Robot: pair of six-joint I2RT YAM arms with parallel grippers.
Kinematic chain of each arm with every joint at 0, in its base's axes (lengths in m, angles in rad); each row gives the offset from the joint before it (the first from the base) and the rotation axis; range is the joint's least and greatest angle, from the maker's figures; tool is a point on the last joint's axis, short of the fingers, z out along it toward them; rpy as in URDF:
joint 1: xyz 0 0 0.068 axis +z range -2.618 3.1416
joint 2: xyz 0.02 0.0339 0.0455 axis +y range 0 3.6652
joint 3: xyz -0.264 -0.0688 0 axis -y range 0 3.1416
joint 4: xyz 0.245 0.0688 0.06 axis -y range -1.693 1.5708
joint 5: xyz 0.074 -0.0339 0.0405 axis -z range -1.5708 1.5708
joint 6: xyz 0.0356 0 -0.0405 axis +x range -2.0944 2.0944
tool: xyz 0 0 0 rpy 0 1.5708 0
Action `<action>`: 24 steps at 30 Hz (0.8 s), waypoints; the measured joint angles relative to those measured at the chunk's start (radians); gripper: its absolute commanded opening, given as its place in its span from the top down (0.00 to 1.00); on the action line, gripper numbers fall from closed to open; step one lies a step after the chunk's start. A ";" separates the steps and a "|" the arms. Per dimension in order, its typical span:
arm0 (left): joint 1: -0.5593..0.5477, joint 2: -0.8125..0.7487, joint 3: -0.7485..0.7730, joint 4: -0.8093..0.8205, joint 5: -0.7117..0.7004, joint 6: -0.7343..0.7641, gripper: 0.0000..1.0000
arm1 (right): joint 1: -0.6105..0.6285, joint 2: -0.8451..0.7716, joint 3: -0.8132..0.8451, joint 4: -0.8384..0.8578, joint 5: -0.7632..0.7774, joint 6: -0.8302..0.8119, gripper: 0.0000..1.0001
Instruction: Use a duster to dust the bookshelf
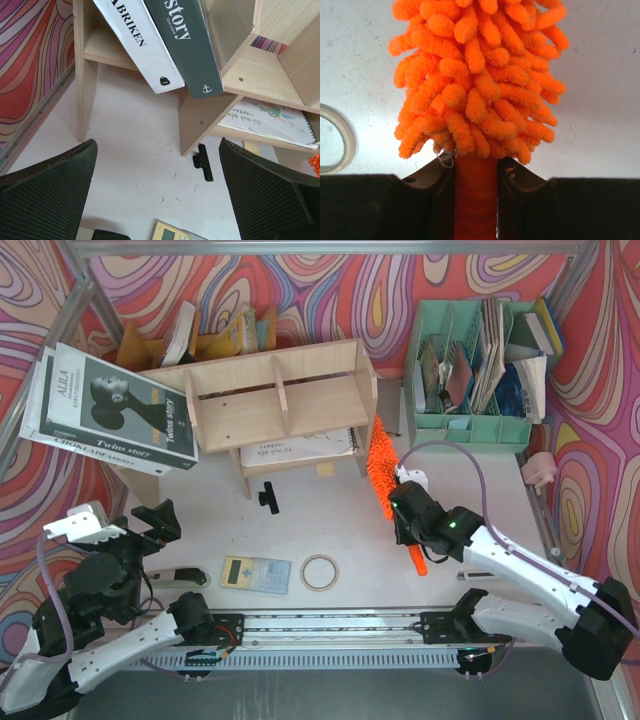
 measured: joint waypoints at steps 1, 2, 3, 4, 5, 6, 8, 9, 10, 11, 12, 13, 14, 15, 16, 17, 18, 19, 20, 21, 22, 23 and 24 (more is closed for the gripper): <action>0.000 0.000 0.000 -0.001 0.000 0.000 0.02 | 0.000 0.000 0.010 -0.005 0.000 0.000 1.00; 0.000 -0.001 0.000 -0.001 0.000 0.000 0.01 | 0.000 0.000 0.026 -0.013 0.003 0.000 1.00; 0.000 -0.003 0.000 -0.002 0.000 0.000 0.01 | 0.000 -0.001 0.046 -0.019 0.006 -0.001 1.00; 0.000 -0.004 0.000 -0.002 0.000 0.000 0.01 | 0.000 -0.003 0.068 -0.026 0.011 -0.002 1.00; 0.000 -0.005 0.000 -0.002 0.000 0.000 0.01 | 0.000 -0.007 0.089 -0.029 0.016 -0.003 1.00; 0.000 -0.005 0.000 -0.002 0.000 0.000 0.02 | 0.000 -0.014 0.108 -0.029 0.021 -0.005 1.00; 0.000 -0.005 0.000 -0.002 0.000 0.000 0.02 | 0.000 -0.035 0.132 -0.026 0.030 -0.010 1.00; 0.000 -0.005 0.000 -0.002 0.000 0.000 0.01 | 0.000 -0.045 0.135 -0.022 0.032 -0.011 1.00; 0.000 -0.006 0.000 -0.002 0.000 0.000 0.01 | 0.000 -0.053 0.135 -0.020 0.033 -0.011 1.00; 0.000 -0.006 0.000 -0.002 0.000 0.000 0.02 | 0.000 -0.055 0.133 -0.020 0.032 -0.010 1.00; 0.000 -0.007 0.000 -0.002 0.000 0.000 0.02 | 0.000 -0.055 0.127 -0.017 0.029 -0.009 1.00; 0.000 -0.007 0.000 -0.003 0.000 -0.001 0.01 | 0.000 -0.053 0.114 -0.013 0.025 -0.006 1.00; 0.000 -0.007 0.000 -0.003 0.000 -0.001 0.01 | 0.000 -0.053 0.097 -0.008 0.021 -0.004 1.00; 0.000 -0.007 0.000 -0.005 0.000 -0.003 0.01 | 0.000 -0.053 0.077 -0.004 0.016 0.000 1.00; 0.000 -0.007 0.000 -0.005 0.000 -0.003 0.02 | 0.000 -0.053 0.053 0.001 0.008 0.004 1.00; 0.000 -0.007 0.000 -0.005 0.000 -0.003 0.01 | 0.000 -0.051 0.028 0.001 -0.002 0.010 1.00; 0.000 -0.007 0.000 -0.005 0.000 -0.003 0.02 | 0.000 -0.050 0.011 0.000 -0.009 0.018 1.00; 0.000 -0.007 0.000 -0.005 0.000 -0.003 0.01 | 0.000 -0.045 -0.007 0.001 -0.018 0.026 1.00; 0.000 -0.007 0.000 -0.005 0.000 -0.003 0.01 | 0.000 -0.040 -0.019 0.001 -0.024 0.033 1.00; 0.000 -0.007 0.000 -0.005 0.000 -0.004 0.01 | 0.000 -0.033 -0.029 0.002 -0.030 0.041 1.00; 0.000 -0.007 0.000 -0.005 0.000 -0.003 0.01 | 0.000 -0.025 -0.036 0.003 -0.033 0.046 1.00; 0.000 -0.007 0.000 -0.005 0.000 -0.004 0.01 | 0.000 -0.017 -0.040 0.005 -0.035 0.053 1.00; 0.000 -0.007 0.000 -0.005 0.000 -0.004 0.01 | 0.000 -0.009 -0.042 0.007 -0.035 0.057 1.00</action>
